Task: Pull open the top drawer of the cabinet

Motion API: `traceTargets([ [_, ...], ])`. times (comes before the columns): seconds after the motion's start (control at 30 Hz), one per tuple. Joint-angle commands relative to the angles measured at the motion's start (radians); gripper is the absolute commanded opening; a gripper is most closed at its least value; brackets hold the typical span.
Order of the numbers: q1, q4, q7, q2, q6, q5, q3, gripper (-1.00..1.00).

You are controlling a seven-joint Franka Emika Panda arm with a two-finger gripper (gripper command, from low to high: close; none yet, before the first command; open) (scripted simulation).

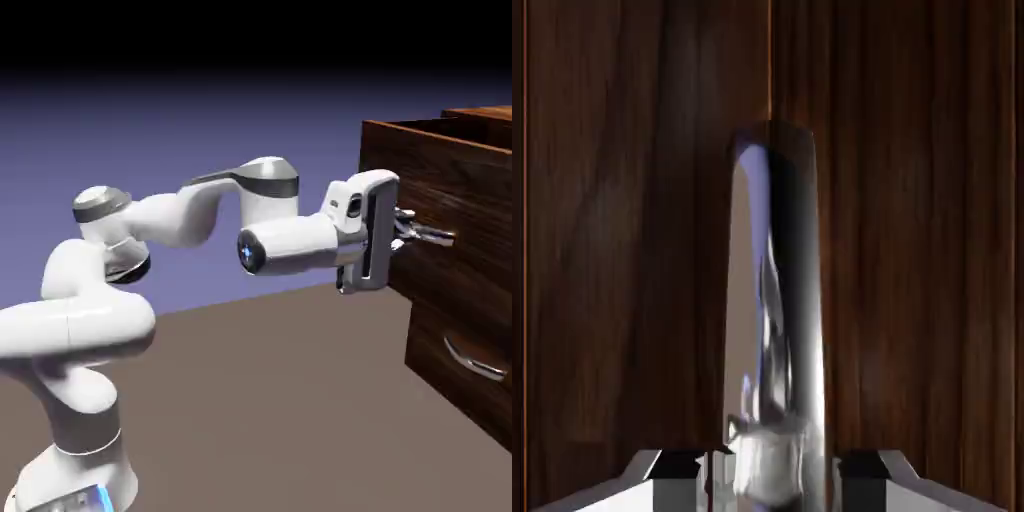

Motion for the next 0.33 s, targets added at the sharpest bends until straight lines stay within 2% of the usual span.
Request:
traceTargets([
  [0.0, 0.024, -0.036, 0.000, -0.009, -0.012, -0.011, -0.015, -1.00],
  [0.17, 0.124, -0.185, 0.009, -0.060, -0.056, -0.083, -0.088, -1.00],
  [0.2, 0.124, -0.185, 0.009, -0.060, -0.056, -0.083, -0.088, 1.00],
  [0.3, 0.174, -0.257, 0.020, -0.099, -0.074, -0.134, -0.135, 1.00],
])
